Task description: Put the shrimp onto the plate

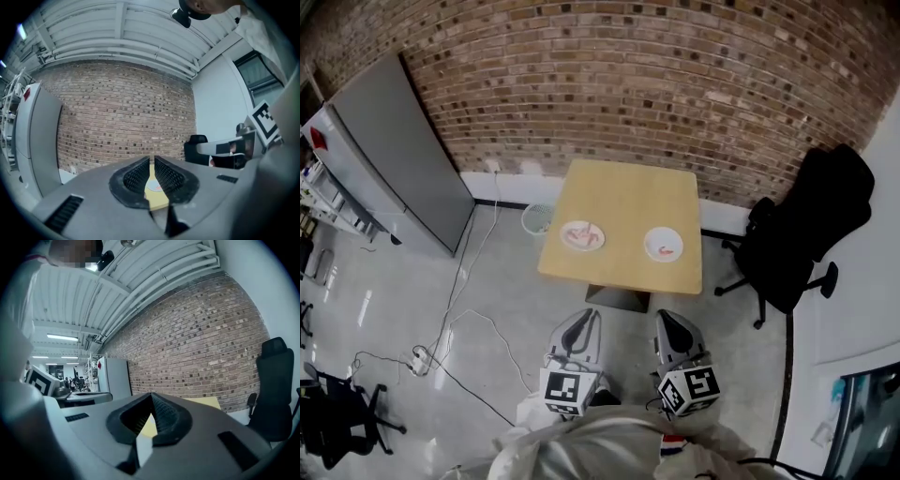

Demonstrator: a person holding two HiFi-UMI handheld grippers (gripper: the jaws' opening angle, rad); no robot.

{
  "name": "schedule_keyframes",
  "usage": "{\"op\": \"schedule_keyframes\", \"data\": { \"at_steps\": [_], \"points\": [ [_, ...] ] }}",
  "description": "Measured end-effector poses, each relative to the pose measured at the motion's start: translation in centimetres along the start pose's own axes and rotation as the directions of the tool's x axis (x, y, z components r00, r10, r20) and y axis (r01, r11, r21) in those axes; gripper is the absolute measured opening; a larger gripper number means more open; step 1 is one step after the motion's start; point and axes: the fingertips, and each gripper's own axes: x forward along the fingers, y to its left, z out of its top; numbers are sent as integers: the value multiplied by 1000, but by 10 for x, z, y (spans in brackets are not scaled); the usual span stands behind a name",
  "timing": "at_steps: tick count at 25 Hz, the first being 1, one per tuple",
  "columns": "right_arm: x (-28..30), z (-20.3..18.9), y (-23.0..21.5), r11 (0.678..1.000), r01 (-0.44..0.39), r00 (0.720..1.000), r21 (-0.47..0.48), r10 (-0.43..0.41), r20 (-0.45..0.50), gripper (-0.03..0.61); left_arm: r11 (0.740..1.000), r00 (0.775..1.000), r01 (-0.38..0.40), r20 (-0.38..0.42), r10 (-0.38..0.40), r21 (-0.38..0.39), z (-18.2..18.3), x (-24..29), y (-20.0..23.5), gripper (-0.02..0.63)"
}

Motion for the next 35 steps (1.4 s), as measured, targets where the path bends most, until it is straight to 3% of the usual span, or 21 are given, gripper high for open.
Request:
{"op": "schedule_keyframes", "data": {
  "at_steps": [10,18,23,35],
  "points": [
    [42,4,14,998,61,998,7,-60,-10,25,999,1000,26,-15,-27,-25,1,17,54,38],
    [46,3,-9,993,114,993,13,-114,-12,25,997,997,52,-59,-55,-52,-9,39,50,38],
    [61,-3,-30,993,111,994,34,-111,-11,25,998,997,55,-50,-56,-29,-14,60,49,38],
    [169,-1,-121,994,82,996,75,-79,-32,25,1000,995,23,-102,-24,-9,-25,189,77,38]
  ]
}}
